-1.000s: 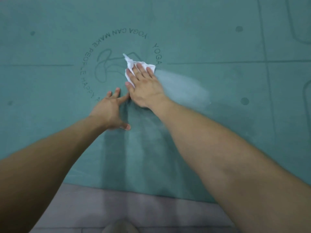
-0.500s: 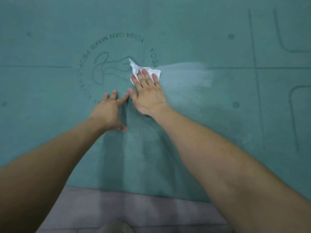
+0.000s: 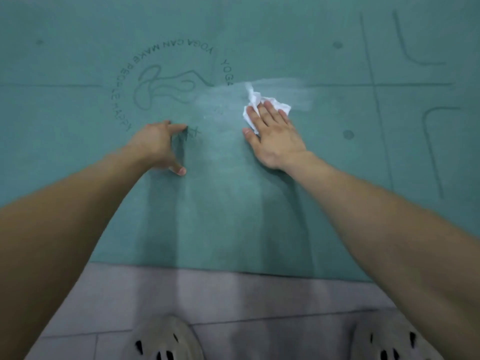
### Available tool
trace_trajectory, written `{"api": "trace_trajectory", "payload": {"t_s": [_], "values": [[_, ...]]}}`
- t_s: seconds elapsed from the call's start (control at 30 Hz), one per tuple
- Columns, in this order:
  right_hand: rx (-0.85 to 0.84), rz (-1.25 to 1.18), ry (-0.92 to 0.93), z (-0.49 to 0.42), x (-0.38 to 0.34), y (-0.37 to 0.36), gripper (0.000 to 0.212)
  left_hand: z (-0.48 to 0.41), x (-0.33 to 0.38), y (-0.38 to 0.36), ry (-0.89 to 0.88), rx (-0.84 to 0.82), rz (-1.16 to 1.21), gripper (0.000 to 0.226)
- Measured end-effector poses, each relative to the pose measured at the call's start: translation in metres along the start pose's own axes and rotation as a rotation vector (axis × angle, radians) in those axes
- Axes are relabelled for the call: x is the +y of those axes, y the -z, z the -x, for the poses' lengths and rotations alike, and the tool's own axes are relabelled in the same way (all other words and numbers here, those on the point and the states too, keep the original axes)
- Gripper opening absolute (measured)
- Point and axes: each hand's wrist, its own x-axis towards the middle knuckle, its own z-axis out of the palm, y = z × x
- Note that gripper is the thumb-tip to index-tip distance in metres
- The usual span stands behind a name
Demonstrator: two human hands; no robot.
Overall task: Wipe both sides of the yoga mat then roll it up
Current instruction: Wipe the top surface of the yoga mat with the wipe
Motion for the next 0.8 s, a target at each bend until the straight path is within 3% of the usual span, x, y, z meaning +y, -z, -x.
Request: {"api": "trace_trajectory", "payload": {"t_s": [0.13,0.2,0.27,0.4,0.47,0.53,0.67,0.8], "values": [[0.080,0.013,-0.258,0.089,0.075,0.010,0.074,0.056,0.008,-0.041,0.025,0.167,0.062,0.061],[0.074,0.005,-0.379,0.124,0.074,0.004,0.076,0.084,0.018,-0.067,-0.023,0.178,0.049,0.051],[0.030,0.021,-0.371,0.143,0.039,-0.009,0.072,0.096,0.027,-0.083,-0.067,0.173,0.048,0.052],[-0.059,-0.005,0.013,0.192,-0.065,-0.049,0.065,0.129,0.054,-0.102,-0.081,0.146,0.032,0.056],[-0.124,-0.004,0.107,0.217,-0.085,-0.054,0.063,0.144,0.060,-0.109,-0.104,0.109,-0.013,0.056],[-0.139,0.001,0.085,0.230,-0.069,-0.049,0.063,0.154,0.060,-0.115,-0.108,0.069,-0.037,0.056],[-0.104,0.013,-0.141,0.250,0.003,-0.029,0.067,0.163,0.057,-0.115,-0.101,-0.012,-0.028,0.061],[-0.145,0.002,-0.232,0.258,0.002,-0.032,0.070,0.174,0.053,-0.116,-0.166,-0.028,-0.064,0.070]]}}
